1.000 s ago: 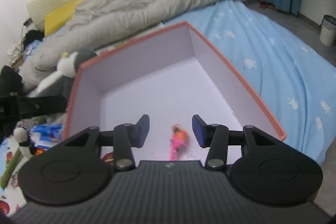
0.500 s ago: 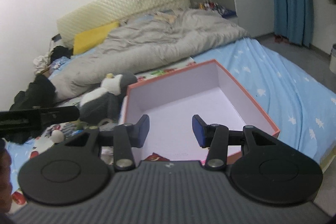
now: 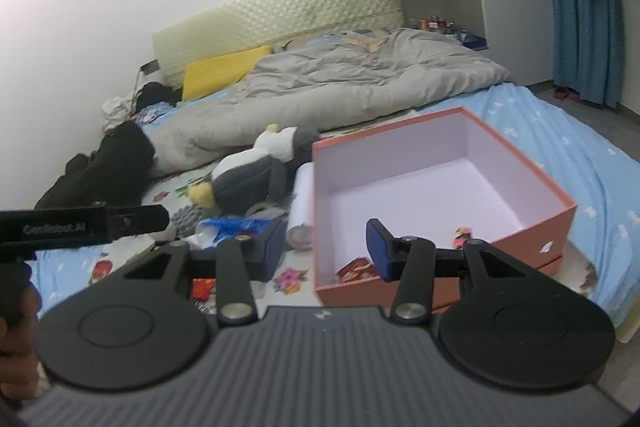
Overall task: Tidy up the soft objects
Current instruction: 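Withdraw both tools from the box back toward the remaining items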
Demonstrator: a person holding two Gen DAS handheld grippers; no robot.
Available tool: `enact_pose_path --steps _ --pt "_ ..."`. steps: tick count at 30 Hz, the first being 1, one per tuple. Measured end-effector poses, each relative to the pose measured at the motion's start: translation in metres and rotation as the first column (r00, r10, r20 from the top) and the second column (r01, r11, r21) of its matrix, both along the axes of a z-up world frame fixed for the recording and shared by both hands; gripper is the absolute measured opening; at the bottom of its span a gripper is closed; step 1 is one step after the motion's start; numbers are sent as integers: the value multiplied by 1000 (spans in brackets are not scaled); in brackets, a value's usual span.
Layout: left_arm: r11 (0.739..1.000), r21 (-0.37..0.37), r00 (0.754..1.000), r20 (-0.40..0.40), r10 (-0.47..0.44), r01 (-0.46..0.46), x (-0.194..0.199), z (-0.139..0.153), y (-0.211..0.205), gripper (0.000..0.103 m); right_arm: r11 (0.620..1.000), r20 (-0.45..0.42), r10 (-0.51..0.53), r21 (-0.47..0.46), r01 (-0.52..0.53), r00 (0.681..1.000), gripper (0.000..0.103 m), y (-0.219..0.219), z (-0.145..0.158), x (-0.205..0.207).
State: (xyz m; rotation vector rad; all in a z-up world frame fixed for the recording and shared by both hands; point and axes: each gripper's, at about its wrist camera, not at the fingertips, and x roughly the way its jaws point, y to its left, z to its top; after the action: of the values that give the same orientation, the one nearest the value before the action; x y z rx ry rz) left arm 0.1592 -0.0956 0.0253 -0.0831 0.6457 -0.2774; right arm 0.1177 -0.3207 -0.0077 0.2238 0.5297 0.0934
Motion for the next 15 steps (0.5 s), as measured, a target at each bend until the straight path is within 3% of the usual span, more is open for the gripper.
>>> enact_pose_path --steps 15 --pt "990 -8 988 -65 138 -139 -30 -58 62 68 995 -49 99 -11 -100 994 48 54 -54 -14"
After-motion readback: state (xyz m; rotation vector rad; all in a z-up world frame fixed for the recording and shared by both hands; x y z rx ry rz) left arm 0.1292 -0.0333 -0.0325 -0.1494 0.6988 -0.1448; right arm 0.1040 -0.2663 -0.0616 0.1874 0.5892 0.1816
